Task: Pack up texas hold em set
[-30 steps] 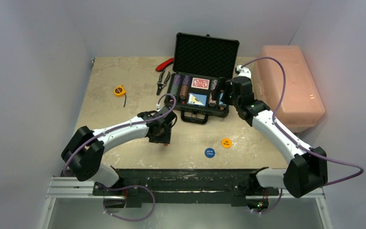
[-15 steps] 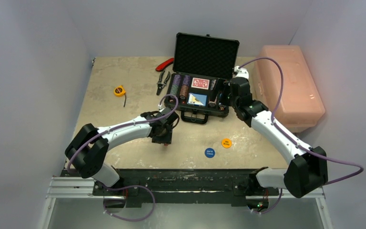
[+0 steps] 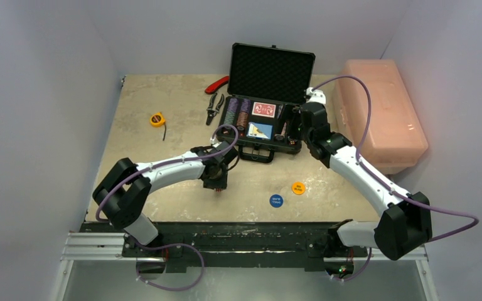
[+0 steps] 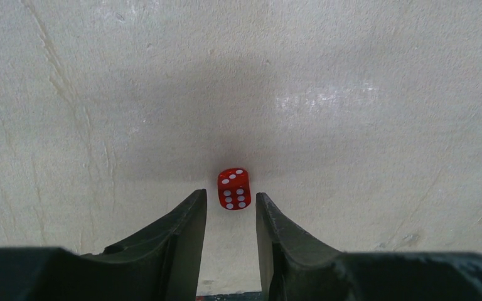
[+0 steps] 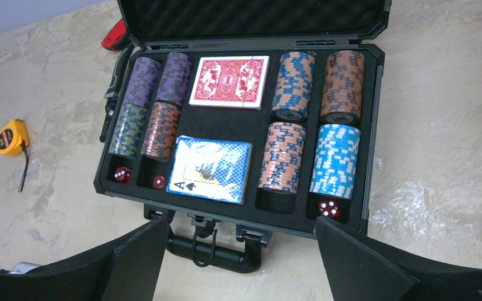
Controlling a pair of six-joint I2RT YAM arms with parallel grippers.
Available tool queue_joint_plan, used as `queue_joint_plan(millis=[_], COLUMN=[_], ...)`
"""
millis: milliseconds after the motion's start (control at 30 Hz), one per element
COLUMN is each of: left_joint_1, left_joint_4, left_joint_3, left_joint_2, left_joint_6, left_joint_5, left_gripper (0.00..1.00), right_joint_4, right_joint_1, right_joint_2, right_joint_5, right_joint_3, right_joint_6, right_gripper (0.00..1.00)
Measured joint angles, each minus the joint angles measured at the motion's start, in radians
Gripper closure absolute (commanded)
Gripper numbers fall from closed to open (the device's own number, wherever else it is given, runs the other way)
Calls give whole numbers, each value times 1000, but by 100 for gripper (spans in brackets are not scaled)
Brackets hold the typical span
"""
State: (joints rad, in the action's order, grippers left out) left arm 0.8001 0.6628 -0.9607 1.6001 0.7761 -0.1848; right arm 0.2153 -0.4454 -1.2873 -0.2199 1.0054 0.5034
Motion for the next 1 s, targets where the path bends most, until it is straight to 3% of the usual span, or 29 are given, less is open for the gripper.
queue_joint_plan(millis=[633, 767, 833, 1000], left_joint_1=[12, 15, 15, 23], left_joint_4=[8, 8, 9, 9], left_joint_3=[-12, -14, -18, -21], left_joint_2=[37, 37, 39, 40], left_joint_6=[3, 8, 10, 17], left_joint_5=[-6, -7, -10, -17], left_gripper=[72, 83, 100, 100], right_joint_4=[1, 1, 1, 1], right_joint_1=[-19, -26, -26, -30], right_joint_2=[0, 0, 0, 0], right_joint_5=[-26, -29, -31, -37], right_joint_3=[0, 0, 0, 0], right_joint_6=[-1, -1, -1, -2], right_gripper=[7, 7, 7, 7])
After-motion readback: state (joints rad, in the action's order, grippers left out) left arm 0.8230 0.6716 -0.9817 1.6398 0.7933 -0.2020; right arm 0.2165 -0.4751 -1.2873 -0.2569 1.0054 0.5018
